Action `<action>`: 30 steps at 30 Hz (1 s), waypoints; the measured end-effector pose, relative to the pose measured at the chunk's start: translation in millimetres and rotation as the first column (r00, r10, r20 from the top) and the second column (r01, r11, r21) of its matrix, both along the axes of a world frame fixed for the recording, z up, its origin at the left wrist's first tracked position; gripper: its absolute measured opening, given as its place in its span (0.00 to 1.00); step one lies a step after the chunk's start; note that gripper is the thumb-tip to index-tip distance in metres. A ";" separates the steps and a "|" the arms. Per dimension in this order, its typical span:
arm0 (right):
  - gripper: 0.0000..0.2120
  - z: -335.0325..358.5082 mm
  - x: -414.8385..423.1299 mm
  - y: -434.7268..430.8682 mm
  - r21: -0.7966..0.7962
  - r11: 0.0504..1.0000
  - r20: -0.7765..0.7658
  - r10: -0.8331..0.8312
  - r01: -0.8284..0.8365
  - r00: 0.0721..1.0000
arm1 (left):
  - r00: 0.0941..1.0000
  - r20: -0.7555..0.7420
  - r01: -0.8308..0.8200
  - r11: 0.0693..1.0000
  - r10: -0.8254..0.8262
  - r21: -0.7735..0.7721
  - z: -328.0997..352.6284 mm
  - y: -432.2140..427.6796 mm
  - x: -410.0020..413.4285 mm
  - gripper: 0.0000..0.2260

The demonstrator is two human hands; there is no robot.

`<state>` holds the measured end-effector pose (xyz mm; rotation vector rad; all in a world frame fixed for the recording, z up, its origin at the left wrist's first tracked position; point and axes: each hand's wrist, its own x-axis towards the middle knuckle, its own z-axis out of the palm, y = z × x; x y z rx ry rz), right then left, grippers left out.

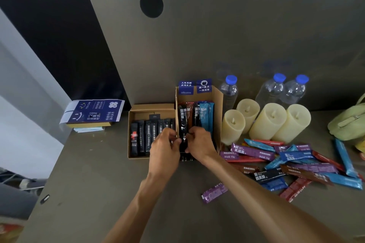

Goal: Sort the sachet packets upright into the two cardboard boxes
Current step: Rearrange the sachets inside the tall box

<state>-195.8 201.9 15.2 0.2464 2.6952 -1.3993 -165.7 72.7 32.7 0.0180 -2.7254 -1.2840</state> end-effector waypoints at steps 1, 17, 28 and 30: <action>0.08 -1.7 -3.1 -1.4 0.038 0.999 -0.008 0.017 -0.016 1.000 | 1.000 0.007 0.009 1.000 -0.009 -0.002 0.6 -1.2 -1.1 0.04; 0.05 9.3 -14.0 -6.5 0.255 0.967 -0.151 0.063 -0.022 0.986 | 0.998 0.047 0.041 0.999 -0.041 0.001 0.9 -5.7 -4.3 0.04; 0.06 9.3 -3.4 -1.1 0.240 0.970 -0.199 0.076 -0.027 0.977 | 0.998 0.045 0.043 0.999 -0.044 0.012 3.5 -10.2 2.6 0.05; 0.08 6.9 7.6 5.9 0.213 0.977 -0.212 0.071 -0.024 0.975 | 0.998 0.045 0.038 0.999 -0.039 0.005 1.1 -12.7 9.5 0.07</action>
